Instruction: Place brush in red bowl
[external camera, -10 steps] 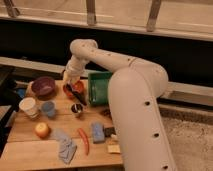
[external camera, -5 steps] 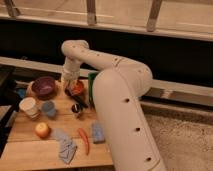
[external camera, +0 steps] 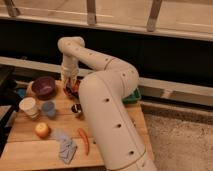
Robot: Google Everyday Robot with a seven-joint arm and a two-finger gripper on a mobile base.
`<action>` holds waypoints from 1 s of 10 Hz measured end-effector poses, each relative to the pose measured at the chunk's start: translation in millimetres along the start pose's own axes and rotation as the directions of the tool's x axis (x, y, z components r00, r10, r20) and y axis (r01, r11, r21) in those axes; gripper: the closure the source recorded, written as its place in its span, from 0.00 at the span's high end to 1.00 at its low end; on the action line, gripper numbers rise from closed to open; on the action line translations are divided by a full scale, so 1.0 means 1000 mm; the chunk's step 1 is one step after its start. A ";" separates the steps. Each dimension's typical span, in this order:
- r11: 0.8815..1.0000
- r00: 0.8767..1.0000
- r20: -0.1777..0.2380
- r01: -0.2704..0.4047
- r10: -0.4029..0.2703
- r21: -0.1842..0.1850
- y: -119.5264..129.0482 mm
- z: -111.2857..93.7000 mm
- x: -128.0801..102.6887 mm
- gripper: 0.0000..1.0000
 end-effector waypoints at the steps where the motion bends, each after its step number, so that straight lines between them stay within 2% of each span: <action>1: 1.000 1.000 -0.005 -0.011 0.011 0.005 -0.005 -0.002 -0.005 0.39; 3: 1.000 1.000 -0.010 -0.008 0.008 0.006 -0.007 -0.001 -0.011 0.60; 4: 1.000 1.000 -0.003 -0.007 0.007 -0.011 -0.007 0.002 -0.007 0.68; 5: 0.998 0.999 0.035 -0.005 0.007 -0.063 -0.007 0.008 0.002 0.77; 7: 0.994 0.997 0.077 0.013 -0.005 -0.107 0.000 0.015 0.013 0.80; 10: 0.989 0.992 0.124 0.030 -0.012 -0.143 0.004 0.016 0.021 0.80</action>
